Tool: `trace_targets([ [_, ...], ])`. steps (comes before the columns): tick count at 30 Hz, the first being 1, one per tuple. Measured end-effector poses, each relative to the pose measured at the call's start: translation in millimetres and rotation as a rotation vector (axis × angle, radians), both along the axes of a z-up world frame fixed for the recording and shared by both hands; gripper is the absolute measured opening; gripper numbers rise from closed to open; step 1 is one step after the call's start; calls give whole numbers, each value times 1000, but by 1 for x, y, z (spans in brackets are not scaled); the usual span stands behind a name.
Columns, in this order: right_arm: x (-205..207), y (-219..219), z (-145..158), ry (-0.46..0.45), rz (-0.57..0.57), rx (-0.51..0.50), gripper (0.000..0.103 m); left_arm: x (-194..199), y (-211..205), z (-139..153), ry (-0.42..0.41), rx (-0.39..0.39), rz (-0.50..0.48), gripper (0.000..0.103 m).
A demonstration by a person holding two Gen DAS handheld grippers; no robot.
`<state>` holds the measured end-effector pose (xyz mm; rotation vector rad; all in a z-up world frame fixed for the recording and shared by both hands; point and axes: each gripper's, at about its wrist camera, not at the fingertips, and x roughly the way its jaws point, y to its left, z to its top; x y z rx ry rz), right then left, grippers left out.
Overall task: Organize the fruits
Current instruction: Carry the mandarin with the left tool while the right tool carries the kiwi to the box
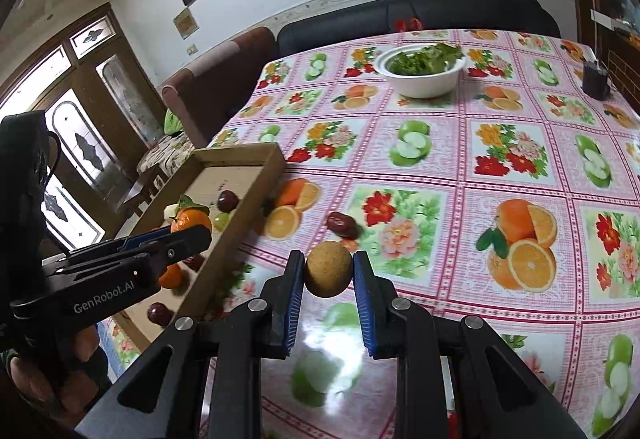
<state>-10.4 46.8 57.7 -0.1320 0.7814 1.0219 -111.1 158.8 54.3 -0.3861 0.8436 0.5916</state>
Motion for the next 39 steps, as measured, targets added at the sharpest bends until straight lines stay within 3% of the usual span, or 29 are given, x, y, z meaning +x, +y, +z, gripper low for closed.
trace_targets([
  [24,-42,48,6,-29,101,-14,25,-54,49,11,-28,47,130,31],
  [39,-53,77,5,-38,153,-29,25,-72,81,8,-31,26,189,31],
])
